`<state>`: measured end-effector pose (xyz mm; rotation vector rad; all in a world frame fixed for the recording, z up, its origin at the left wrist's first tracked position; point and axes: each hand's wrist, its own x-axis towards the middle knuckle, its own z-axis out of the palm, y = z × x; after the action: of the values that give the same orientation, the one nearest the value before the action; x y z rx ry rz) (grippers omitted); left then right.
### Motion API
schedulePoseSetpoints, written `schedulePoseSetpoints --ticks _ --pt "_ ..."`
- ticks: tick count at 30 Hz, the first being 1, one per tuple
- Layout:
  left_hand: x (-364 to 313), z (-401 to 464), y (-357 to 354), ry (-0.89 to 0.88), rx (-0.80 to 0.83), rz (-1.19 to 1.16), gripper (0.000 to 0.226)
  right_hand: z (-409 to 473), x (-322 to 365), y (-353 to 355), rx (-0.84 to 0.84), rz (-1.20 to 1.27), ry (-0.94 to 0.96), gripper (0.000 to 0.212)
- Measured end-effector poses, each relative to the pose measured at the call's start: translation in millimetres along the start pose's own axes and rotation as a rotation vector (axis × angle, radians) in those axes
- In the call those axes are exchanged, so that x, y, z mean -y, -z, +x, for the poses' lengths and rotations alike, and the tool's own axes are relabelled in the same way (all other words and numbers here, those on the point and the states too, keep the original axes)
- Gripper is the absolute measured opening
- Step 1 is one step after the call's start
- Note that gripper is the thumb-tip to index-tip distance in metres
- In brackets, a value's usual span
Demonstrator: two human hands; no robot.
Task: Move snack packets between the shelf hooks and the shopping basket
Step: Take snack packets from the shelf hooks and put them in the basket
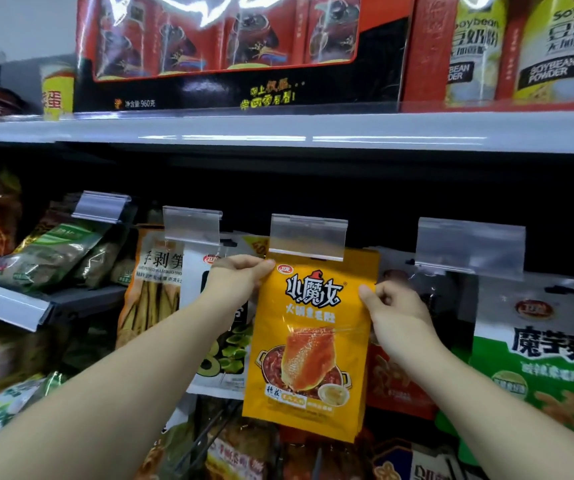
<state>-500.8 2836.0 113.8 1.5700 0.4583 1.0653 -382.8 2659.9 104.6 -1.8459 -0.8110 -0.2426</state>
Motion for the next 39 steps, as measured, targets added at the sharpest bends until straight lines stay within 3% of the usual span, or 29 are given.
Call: schedulePoseSetpoints --ticks 6,10,13,17,22,25,29,34,39 --pt "6 8 -7 -0.093 -0.030 0.114 0.020 13 -5 4 -0.021 -0.071 0.008 0.029" --pt "7 6 3 -0.181 -0.035 0.252 0.021 10 -1 8 -0.125 -0.106 0.039 0.029" --pt "9 -5 19 -0.282 -0.068 0.460 0.022 -1 2 11 -0.191 -0.259 0.267 0.024" --pt "10 -31 57 -0.344 -0.088 0.684 0.015 -22 16 -2 -0.158 -0.602 0.756 0.016" --pt "16 -86 132 -0.303 -0.130 0.982 0.010 -77 45 -49 0.101 -0.876 1.047 0.027" --pt "28 -130 190 -0.213 -0.182 1.142 0.017 -119 63 -93 0.328 -0.858 1.127 0.024" --pt "63 -207 278 -0.033 -0.271 1.329 0.021 -182 79 -160 0.480 -0.712 1.245 0.024" --pt "124 -314 377 0.229 -0.335 1.341 0.013 -278 78 -262 0.774 -0.659 1.276 0.033" --pt "214 -415 414 0.559 -0.350 1.325 0.018 -379 18 -342 1.051 -0.600 1.250 0.028"
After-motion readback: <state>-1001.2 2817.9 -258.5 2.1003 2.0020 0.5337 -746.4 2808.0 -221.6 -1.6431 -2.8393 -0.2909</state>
